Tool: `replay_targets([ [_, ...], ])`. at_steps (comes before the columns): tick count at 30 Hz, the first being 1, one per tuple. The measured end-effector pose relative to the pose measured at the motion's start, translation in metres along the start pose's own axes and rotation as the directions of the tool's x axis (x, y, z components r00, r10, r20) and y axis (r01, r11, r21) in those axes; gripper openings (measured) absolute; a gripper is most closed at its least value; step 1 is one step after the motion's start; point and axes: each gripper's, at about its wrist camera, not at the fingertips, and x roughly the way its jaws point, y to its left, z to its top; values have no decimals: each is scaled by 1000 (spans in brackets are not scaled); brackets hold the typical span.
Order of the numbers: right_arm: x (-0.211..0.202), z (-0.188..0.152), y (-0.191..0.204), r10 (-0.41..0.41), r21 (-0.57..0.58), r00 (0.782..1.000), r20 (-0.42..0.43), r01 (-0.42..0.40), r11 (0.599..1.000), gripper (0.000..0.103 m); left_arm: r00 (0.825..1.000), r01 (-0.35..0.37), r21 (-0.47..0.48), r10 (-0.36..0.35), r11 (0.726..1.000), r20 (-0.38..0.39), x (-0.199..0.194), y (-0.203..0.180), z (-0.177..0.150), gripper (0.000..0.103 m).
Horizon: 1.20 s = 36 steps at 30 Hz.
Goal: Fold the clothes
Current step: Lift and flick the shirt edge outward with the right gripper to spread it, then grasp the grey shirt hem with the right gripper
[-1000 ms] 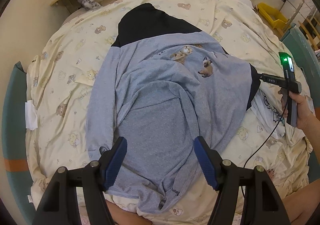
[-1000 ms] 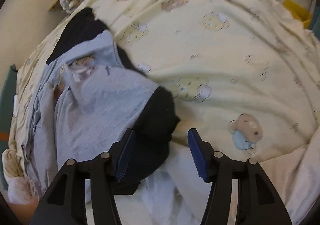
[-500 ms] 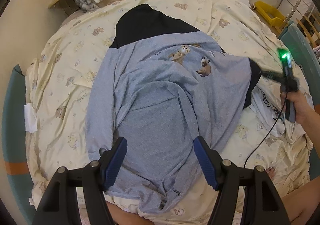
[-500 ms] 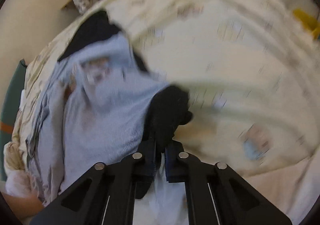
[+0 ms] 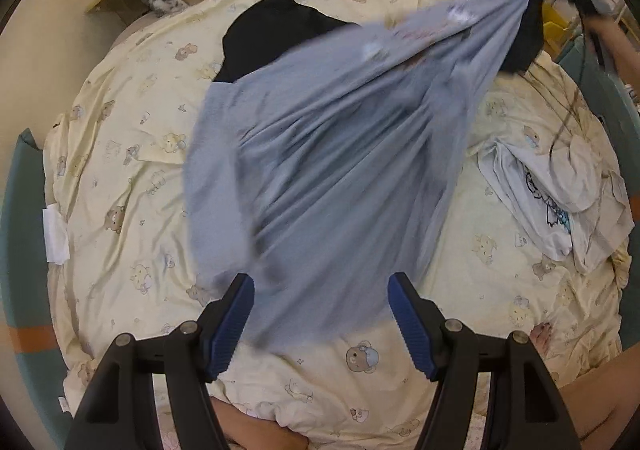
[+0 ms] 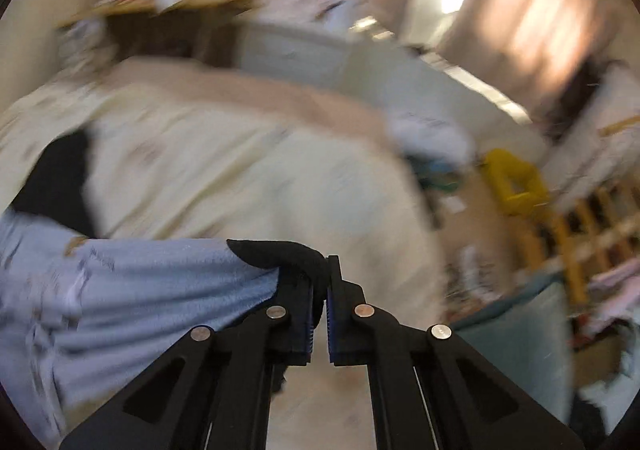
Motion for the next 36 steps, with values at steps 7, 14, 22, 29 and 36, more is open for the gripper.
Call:
replay_targets([
  [7, 42, 60, 13, -221, -89, 968, -123, 211, 973, 24, 1000, 3, -25, -3, 1000, 3, 6, 3, 14, 70],
  [14, 34, 48, 22, -57, -86, 995, -87, 49, 995, 90, 1000, 4, -10, -4, 1000, 9, 19, 2, 29, 70],
  [22, -37, -103, 102, 398, -40, 911, -111, -404, 914, 89, 996, 42, -58, -37, 997, 83, 110, 44, 59, 70],
  [29, -74, -222, 151, 566, 157, 822, -68, -551, 819, 88, 994, 70, 22, -71, 997, 87, 160, 33, 43, 70],
  [36, -22, -266, 169, 616, 287, 778, -126, -565, 773, 70, 997, 39, 173, -49, 984, 52, 199, -9, 37, 70],
])
